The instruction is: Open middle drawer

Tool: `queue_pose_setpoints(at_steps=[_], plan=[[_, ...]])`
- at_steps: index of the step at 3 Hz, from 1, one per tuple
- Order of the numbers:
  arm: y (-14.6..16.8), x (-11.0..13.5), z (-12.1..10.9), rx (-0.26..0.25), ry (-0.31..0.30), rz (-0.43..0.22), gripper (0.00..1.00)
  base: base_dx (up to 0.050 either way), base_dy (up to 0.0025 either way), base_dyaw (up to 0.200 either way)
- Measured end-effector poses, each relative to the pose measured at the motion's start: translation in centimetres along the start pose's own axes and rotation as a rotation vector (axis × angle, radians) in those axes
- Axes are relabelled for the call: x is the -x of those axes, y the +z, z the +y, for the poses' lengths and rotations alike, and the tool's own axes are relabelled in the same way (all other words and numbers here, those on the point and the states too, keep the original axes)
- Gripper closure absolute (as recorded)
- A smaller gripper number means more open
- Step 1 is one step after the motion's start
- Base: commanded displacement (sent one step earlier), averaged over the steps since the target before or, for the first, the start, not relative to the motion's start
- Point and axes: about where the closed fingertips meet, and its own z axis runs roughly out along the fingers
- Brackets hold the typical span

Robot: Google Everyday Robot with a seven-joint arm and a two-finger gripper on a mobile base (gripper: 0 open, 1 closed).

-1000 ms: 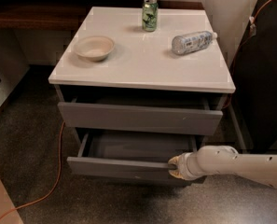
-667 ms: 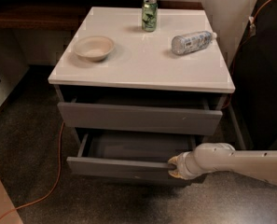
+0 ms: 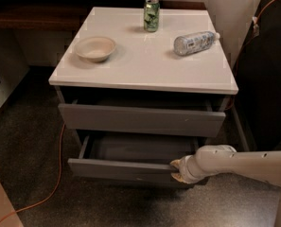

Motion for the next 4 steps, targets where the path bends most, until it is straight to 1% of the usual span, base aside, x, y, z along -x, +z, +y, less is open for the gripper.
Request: queue_pose_setpoints(at_steps=[2,3,4], plan=[[-0.21,0.07,-0.06,0.000,0.000,0.000,1.00,0.000,0.00000,0.000],[-0.21,0.07,-0.05,0.000,0.000,0.000,0.82,0.000,0.00000,0.000],[-0.21,0.07,-0.04,0.000,0.000,0.000,0.52,0.000,0.00000,0.000]])
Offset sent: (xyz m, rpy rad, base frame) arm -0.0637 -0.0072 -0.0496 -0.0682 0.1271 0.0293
